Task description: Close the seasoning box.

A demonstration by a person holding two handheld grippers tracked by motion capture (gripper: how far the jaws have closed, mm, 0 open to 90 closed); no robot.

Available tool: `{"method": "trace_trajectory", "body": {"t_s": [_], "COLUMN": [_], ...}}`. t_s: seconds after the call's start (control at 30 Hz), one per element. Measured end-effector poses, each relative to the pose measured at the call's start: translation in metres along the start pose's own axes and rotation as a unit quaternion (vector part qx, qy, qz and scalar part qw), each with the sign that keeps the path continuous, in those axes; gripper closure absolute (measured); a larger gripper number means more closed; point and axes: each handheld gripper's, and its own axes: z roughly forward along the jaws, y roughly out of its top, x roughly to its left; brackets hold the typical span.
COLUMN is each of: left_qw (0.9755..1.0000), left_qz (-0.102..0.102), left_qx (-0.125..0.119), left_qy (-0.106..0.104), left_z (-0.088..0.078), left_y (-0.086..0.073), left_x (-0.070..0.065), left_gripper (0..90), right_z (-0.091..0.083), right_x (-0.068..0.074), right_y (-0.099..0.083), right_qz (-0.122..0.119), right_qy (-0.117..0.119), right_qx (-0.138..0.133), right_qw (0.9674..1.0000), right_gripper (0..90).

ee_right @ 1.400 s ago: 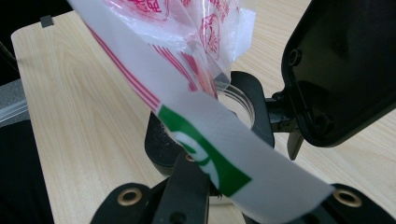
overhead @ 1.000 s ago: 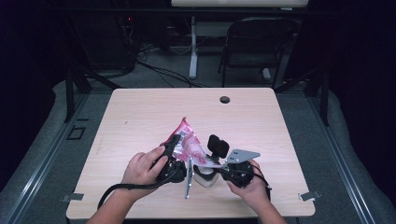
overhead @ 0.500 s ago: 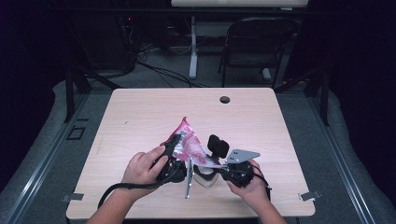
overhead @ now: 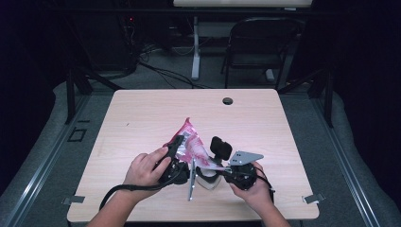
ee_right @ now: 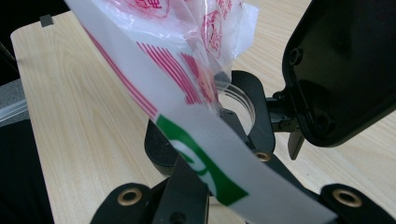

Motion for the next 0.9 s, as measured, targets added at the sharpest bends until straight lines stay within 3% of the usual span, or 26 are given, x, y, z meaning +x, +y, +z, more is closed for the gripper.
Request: {"method": "trace_trajectory", "body": {"t_s": [0.9], "left_qw": [1.0], "left_qz": [0.002], "left_qx": [-0.002], "left_qy": [-0.001], "left_z": [-0.0024], "left_y": [0.0016], "left_x": [0.0007], "left_gripper": [68.2], "right_z": [-0.0064], "right_x": [0.0045], "right_y": [0.0002], "right_qz": [-0.01], "right_qy": [-0.01], "right_qx": [0.004], "right_qw": [0.9999], "right_gripper": [90.0]}}
